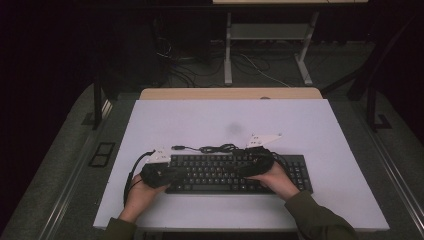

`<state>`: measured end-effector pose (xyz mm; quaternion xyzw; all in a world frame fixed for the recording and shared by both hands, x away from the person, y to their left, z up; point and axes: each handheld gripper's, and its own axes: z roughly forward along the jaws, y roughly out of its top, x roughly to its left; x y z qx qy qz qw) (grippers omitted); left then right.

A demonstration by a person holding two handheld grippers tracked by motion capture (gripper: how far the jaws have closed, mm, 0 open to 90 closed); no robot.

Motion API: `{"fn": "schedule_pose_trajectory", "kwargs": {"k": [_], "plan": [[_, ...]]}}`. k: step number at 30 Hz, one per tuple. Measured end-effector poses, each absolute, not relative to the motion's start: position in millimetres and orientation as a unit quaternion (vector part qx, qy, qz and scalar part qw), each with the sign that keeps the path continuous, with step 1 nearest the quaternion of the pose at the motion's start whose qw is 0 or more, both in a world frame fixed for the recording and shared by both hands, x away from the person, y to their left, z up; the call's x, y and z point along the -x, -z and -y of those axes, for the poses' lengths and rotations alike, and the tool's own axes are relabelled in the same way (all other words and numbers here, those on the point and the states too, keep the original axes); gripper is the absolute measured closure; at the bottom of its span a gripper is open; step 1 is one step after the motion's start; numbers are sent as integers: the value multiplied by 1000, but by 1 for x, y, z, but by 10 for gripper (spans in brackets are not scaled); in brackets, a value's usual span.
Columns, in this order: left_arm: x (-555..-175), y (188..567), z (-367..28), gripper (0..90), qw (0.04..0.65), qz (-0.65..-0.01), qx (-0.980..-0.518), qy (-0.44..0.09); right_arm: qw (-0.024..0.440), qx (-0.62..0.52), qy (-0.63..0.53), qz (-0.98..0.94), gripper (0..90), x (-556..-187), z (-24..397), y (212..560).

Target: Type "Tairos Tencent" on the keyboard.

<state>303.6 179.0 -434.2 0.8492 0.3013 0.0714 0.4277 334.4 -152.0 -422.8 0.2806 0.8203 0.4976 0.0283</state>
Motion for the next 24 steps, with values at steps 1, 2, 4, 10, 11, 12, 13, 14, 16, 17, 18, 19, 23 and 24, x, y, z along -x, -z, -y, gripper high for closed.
{"fn": "schedule_pose_trajectory", "kwargs": {"k": [1,2,4,10,11,12,13,14,16,17,18,19,23,24], "plan": [[-303,434,-178,892,429,-301,-849,-71,28,-280,-498,-820,295,-334,152,423],[-303,434,-178,892,428,-299,-850,-71,29,-280,-498,-820,295,-334,152,423],[-303,434,-178,891,431,-299,-849,-71,30,-279,-499,-820,295,-335,152,422],[-302,429,-177,848,443,-300,-842,-73,30,-278,-501,-819,295,-335,153,422],[-301,429,-177,827,444,-301,-841,-72,30,-278,-501,-819,295,-335,153,422],[-301,428,-176,807,446,-301,-840,-71,30,-278,-501,-819,295,-335,153,422],[-301,428,-176,789,447,-302,-839,-70,30,-278,-501,-819,295,-335,153,422],[-302,428,-176,762,447,-302,-839,-68,29,-278,-501,-819,295,-335,153,422],[-302,428,-176,714,450,-303,-838,-65,28,-278,-499,-820,301,-335,153,422],[-302,428,-175,690,452,-303,-837,-64,27,-279,-500,-820,304,-335,153,422],[-303,428,-174,667,452,-302,-837,-64,27,-279,-499,-820,306,-336,154,422],[-303,428,-174,646,453,-301,-836,-64,26,-280,-499,-820,306,-336,154,422],[-303,427,-170,532,455,-299,-836,-62,24,-281,-500,-819,310,-336,155,422],[-302,427,-169,499,455,-299,-837,-58,25,-280,-500,-819,310,-336,155,422]]}}
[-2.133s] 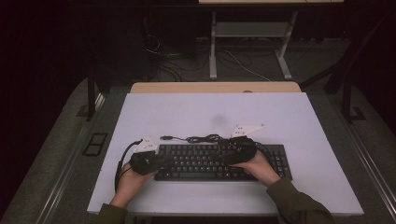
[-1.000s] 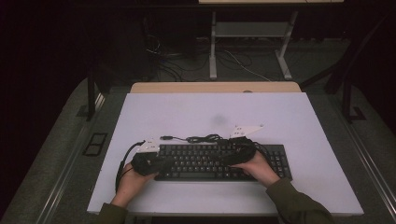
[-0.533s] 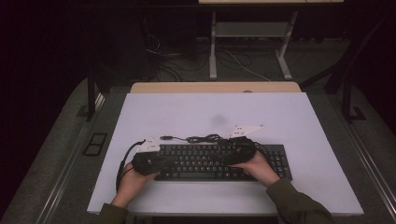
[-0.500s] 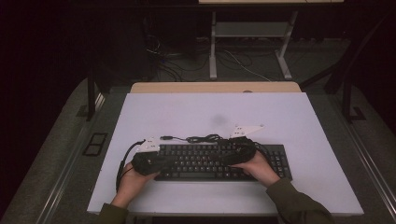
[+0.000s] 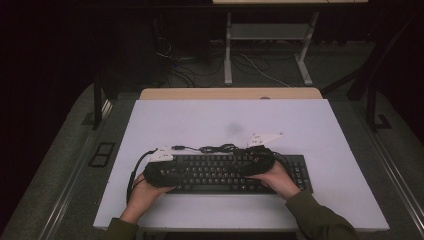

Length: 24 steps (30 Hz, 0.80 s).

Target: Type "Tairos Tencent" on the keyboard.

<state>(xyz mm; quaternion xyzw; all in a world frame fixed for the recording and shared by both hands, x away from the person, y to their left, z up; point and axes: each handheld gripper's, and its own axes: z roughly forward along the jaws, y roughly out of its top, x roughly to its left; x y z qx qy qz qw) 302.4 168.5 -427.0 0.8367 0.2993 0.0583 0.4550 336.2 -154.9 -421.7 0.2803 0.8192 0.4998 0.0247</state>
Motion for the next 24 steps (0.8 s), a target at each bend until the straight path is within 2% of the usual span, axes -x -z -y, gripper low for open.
{"fn": "schedule_pose_trajectory", "kwargs": {"k": [9,13,16,24], "plan": [[-301,431,-161,279,452,-294,-840,-59,25,-279,-503,-818,341,-336,152,420],[-302,431,-159,259,451,-293,-841,-60,31,-281,-501,-818,344,-336,150,420],[-301,432,-158,250,450,-296,-840,-60,20,-275,-499,-821,405,-337,149,422],[-300,432,-157,229,450,-295,-841,-62,32,-277,-481,-831,574,-341,145,420]]}}
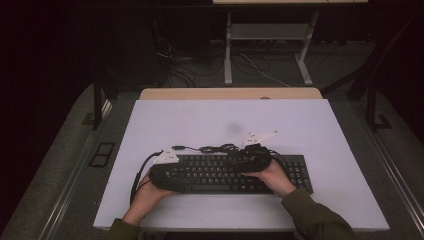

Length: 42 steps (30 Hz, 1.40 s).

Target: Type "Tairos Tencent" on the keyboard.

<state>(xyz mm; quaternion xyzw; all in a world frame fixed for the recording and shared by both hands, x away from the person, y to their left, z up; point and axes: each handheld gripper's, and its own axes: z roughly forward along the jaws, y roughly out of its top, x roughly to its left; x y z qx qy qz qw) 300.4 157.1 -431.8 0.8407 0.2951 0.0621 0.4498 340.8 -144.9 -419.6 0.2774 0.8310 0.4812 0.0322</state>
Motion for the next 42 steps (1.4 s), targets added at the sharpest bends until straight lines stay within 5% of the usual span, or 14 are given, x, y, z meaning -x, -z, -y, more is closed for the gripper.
{"fn": "schedule_pose_trajectory", "kwargs": {"k": [12,24,42], "plan": [[-301,433,-155,126,456,-297,-836,-67,9,-261,-483,-836,891,-348,135,419],[-301,435,-151,3,452,-298,-837,-70,0,-250,-465,-850,893,-347,128,425],[-300,436,-150,0,448,-294,-841,-70,1,-251,-413,-875,893,-347,123,434]]}}
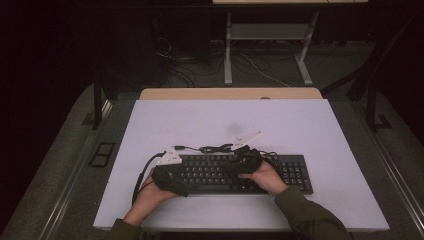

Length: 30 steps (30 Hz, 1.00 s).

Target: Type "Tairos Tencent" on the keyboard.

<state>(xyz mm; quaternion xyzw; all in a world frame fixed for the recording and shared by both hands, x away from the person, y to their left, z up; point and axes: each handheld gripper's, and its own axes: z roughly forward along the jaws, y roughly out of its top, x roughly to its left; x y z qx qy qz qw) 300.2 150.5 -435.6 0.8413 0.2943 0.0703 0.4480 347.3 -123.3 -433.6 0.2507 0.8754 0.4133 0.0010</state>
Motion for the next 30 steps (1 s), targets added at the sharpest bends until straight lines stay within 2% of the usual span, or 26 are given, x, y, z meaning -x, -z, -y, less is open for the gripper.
{"fn": "schedule_pose_trajectory", "kwargs": {"k": [9,23,27,30], "plan": [[-300,435,-151,0,449,-295,-841,-71,16,-246,-395,-885,894,-346,123,435],[-300,435,-151,0,449,-294,-841,-73,7,-250,-415,-875,888,-347,128,430],[-300,434,-151,0,450,-295,-840,-74,3,-253,-426,-869,826,-348,131,428],[-300,434,-151,0,451,-295,-839,-75,-2,-256,-439,-861,723,-348,133,427]]}}
